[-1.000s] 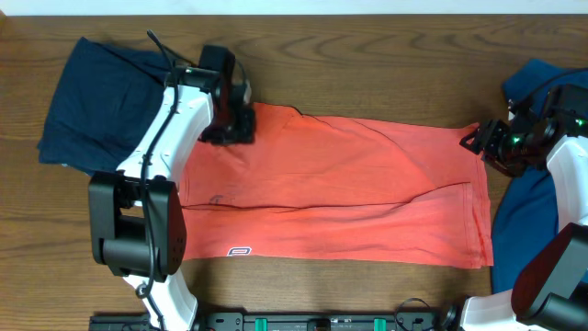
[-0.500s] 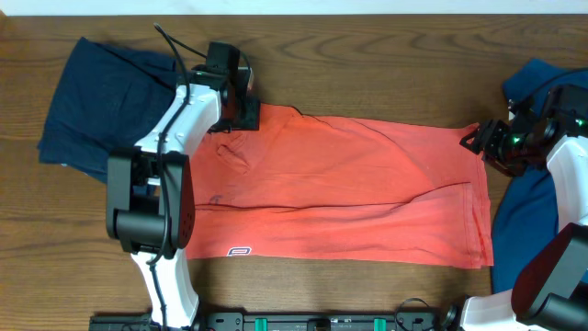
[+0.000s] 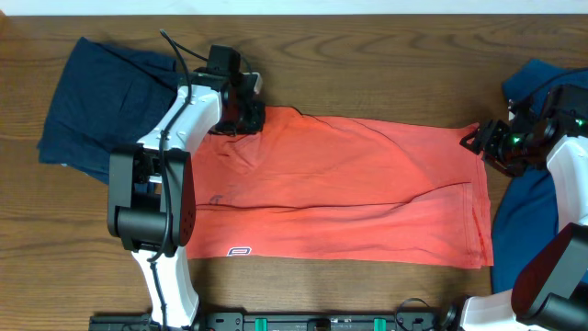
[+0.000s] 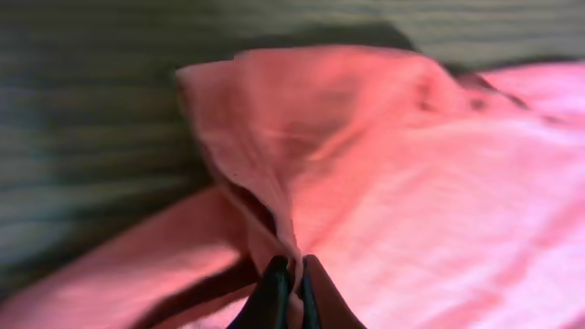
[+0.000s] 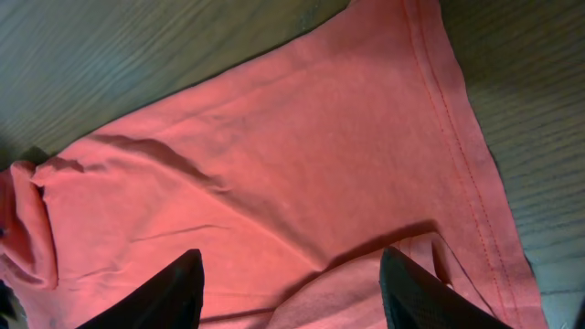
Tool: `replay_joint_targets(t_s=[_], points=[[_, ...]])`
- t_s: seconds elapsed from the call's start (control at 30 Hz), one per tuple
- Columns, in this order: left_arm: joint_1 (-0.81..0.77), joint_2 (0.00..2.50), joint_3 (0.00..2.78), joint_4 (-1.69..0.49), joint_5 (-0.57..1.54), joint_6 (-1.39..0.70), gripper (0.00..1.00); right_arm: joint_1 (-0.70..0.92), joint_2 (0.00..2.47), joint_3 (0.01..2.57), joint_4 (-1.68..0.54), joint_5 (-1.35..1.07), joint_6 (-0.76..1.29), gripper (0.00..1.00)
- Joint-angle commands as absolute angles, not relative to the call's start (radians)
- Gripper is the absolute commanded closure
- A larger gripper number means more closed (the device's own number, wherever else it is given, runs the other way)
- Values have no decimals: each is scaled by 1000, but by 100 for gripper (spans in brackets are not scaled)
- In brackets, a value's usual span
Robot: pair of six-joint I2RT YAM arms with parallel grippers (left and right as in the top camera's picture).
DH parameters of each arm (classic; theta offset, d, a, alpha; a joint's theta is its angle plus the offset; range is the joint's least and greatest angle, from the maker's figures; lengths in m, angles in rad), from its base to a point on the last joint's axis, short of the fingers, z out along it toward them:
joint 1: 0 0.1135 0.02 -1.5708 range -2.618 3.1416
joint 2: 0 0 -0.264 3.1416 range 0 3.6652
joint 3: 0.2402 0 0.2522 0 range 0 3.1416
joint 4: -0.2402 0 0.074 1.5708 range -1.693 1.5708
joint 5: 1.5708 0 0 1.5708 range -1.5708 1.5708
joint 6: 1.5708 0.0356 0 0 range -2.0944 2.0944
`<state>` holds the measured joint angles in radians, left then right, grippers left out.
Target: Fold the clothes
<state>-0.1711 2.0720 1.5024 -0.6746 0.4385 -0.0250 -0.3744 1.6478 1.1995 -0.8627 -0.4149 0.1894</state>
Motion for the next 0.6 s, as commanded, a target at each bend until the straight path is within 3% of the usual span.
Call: replay_joint_targets(t_s=[0.0,0.27,0.33,0.57], points=[[-171,2048,1498,-727,557,-19,94,-367,1650,1204,-861,-419,178,40],[-196,2048,1498,-965,550,-19,93,-367,1650,1204,-857,-419,178,41],[-219,2048,1498,-1001,550,-19,83,-367,1650,1204,-856,-419,178,40],[-239,2043,1533,-1002,523,-19,77,-367,1650,1204,-856,-419,178,40]])
